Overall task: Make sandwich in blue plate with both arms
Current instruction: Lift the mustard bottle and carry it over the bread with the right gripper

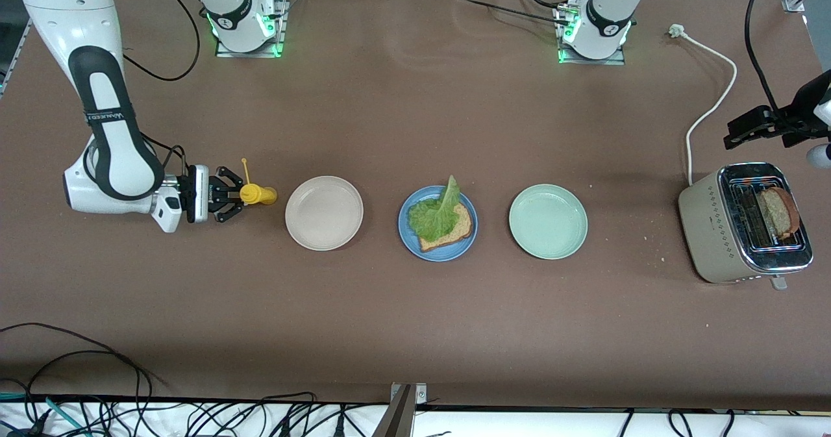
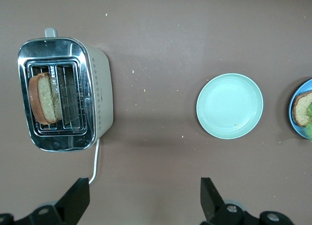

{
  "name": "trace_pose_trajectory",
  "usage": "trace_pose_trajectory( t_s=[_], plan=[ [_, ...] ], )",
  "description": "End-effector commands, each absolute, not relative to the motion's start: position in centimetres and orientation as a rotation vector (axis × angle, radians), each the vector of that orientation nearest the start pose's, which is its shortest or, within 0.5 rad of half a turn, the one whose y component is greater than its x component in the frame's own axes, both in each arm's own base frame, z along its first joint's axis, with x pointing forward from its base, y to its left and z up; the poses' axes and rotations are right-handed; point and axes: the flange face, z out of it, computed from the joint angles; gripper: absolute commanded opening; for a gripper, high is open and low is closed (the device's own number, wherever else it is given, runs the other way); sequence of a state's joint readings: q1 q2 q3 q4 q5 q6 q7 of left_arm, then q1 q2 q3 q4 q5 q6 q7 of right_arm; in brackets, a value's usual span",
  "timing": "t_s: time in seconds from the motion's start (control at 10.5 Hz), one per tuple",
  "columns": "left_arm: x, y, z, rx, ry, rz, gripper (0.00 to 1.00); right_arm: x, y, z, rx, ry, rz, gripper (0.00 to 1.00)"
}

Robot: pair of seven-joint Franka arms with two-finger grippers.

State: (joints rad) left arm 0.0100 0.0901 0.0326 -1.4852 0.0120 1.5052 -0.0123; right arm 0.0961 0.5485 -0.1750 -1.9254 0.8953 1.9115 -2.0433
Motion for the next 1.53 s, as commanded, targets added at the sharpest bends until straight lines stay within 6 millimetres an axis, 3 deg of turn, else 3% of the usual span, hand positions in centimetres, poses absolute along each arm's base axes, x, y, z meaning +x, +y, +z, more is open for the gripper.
trace_pose_trajectory(
  t_s=[0.0,0.19,0.48,0.67,0.86,1.05,1.15,1.43],
  plan=[
    [57.5,2.7,61.4,-3.109,-0.069,0.116,1.00,60.3,4.5,22.0,-1.852,-1.503,-0.364,0.14],
    [57.5,2.7,61.3,-3.109,-0.069,0.118,1.00,63.3,7.1,26.1,-1.969,-1.554,-0.232,0.15],
    [57.5,2.7,61.3,-3.109,-0.069,0.118,1.00,66.4,14.1,32.5,-2.141,-1.767,-0.055,0.17],
    [57.5,2.7,61.3,-3.109,-0.069,0.118,1.00,65.0,23.2,34.5,-2.231,-2.011,0.103,0.17],
    [57.5,2.7,61.3,-3.109,-0.069,0.118,1.00,63.4,29.2,34.6,-2.310,-2.251,0.243,0.17],
    [57.5,2.7,61.3,-3.109,-0.069,0.118,1.00,61.9,34.1,33.7,-2.384,-2.378,0.299,0.17],
    [57.5,2.7,61.3,-3.109,-0.069,0.118,1.00,61.0,36.6,33.9,-2.377,-2.565,0.339,0.17],
    [57.5,2.7,61.3,-3.109,-0.069,0.116,1.00,58.6,41.6,33.0,-2.459,-2.857,0.381,0.17]
  ],
)
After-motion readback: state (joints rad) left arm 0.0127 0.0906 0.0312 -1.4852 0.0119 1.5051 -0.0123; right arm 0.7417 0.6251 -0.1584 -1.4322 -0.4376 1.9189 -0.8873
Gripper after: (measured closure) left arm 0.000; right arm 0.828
